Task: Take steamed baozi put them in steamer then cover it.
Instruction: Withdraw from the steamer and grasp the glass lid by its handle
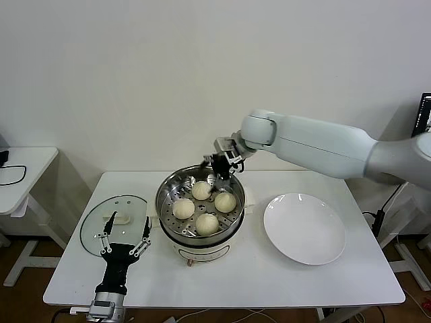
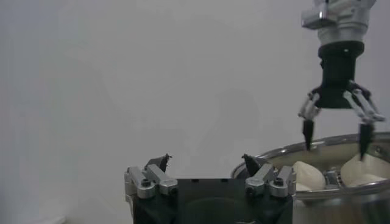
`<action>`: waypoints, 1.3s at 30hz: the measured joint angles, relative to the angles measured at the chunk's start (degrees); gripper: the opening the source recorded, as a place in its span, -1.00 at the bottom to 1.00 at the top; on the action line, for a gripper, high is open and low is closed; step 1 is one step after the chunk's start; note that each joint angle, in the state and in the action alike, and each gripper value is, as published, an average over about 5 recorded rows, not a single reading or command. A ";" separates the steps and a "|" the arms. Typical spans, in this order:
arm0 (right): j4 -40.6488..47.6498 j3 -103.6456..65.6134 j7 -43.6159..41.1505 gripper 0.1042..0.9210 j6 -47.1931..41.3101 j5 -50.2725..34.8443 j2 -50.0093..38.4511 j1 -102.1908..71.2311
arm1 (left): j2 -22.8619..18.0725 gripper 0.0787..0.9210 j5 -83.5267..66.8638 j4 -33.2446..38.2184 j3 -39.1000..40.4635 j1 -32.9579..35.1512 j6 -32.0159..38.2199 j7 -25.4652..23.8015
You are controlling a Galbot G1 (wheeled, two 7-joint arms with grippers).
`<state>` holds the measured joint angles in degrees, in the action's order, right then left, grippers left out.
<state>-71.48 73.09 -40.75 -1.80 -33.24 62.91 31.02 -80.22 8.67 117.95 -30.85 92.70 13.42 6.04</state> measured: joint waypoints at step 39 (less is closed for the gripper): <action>-15.60 -85.82 54.62 0.76 25.88 12.56 0.64 -83.18 | 7.07 0.77 29.35 -10.38 -4.05 -5.80 -3.90 8.05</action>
<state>-87.08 -12.72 13.88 24.08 -20.68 63.55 -52.15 -73.16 38.02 107.58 -34.89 86.89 9.52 14.09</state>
